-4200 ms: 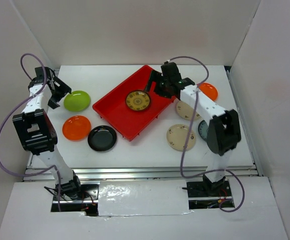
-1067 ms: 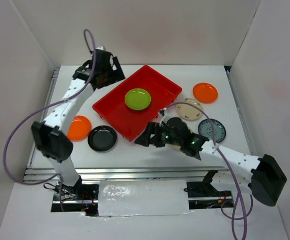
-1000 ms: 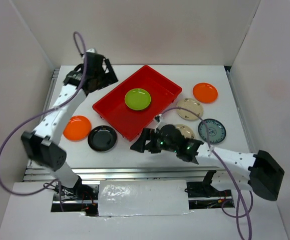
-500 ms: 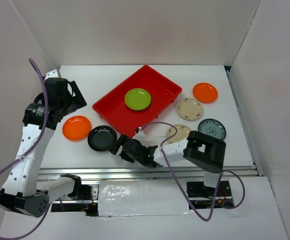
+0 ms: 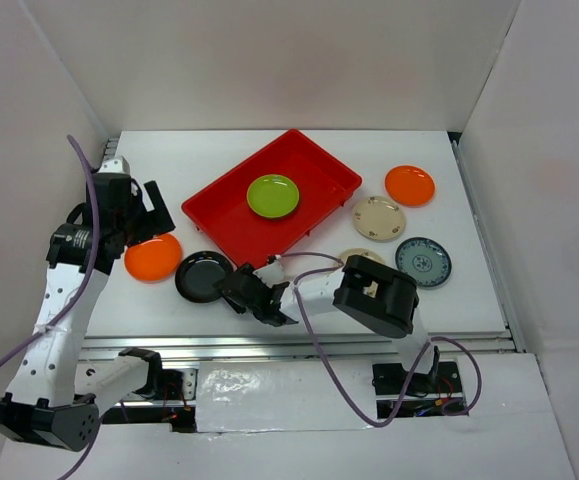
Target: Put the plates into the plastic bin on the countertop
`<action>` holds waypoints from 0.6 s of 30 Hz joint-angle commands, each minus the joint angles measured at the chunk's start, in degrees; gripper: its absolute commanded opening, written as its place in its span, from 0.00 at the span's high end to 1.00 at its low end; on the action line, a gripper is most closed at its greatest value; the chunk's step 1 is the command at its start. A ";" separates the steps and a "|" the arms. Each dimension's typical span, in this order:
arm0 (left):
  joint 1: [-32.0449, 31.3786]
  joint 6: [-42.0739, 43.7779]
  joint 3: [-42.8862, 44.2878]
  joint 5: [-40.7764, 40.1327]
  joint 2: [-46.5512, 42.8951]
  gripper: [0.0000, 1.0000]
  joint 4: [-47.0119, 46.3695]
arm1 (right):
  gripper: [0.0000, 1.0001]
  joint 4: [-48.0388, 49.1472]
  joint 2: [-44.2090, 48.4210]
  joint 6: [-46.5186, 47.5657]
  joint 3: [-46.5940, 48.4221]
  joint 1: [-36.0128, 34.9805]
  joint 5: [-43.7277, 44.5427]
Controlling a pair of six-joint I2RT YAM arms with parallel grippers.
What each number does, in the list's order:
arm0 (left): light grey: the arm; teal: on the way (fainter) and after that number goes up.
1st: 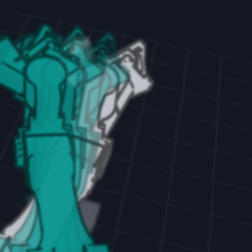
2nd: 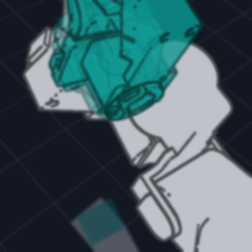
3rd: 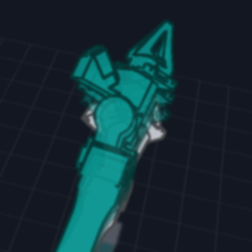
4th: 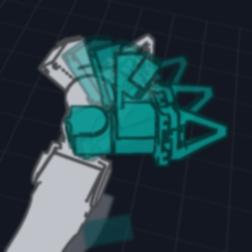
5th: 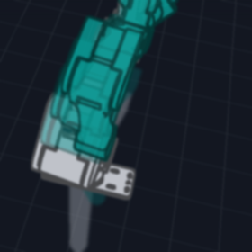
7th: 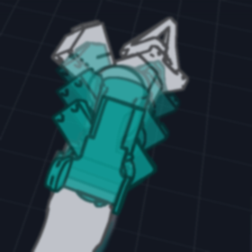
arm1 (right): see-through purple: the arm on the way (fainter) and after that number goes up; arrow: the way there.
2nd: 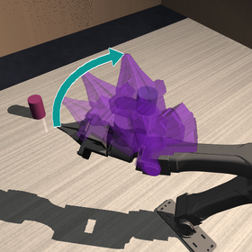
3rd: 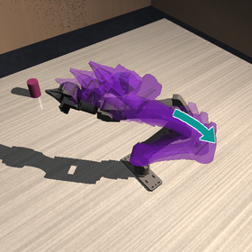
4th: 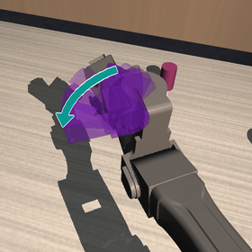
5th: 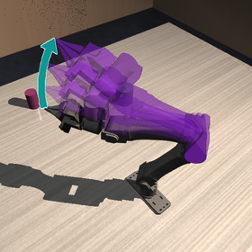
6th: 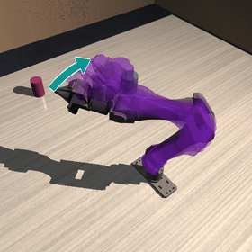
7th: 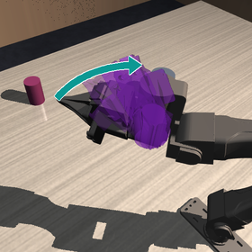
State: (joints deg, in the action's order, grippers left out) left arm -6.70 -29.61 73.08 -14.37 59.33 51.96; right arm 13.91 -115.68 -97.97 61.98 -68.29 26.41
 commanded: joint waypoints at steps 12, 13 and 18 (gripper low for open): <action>0.28 2.89 -0.92 5.06 -3.87 0.01 -3.80 | 0.86 -10.13 -5.00 -9.25 1.84 -0.79 4.17; 0.11 2.80 -0.83 4.62 -4.05 0.01 -3.71 | 0.87 -10.22 -4.65 -9.77 1.49 -1.40 4.95; 0.02 2.71 -1.62 4.09 -5.63 0.01 -3.98 | 1.00 -11.36 -1.49 -10.39 -1.50 -2.81 6.63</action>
State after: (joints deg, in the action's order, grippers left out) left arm -6.33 -28.38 71.72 -10.33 55.24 49.67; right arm 10.57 -118.15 -107.94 63.22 -69.93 30.33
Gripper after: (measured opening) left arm 0.993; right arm 0.033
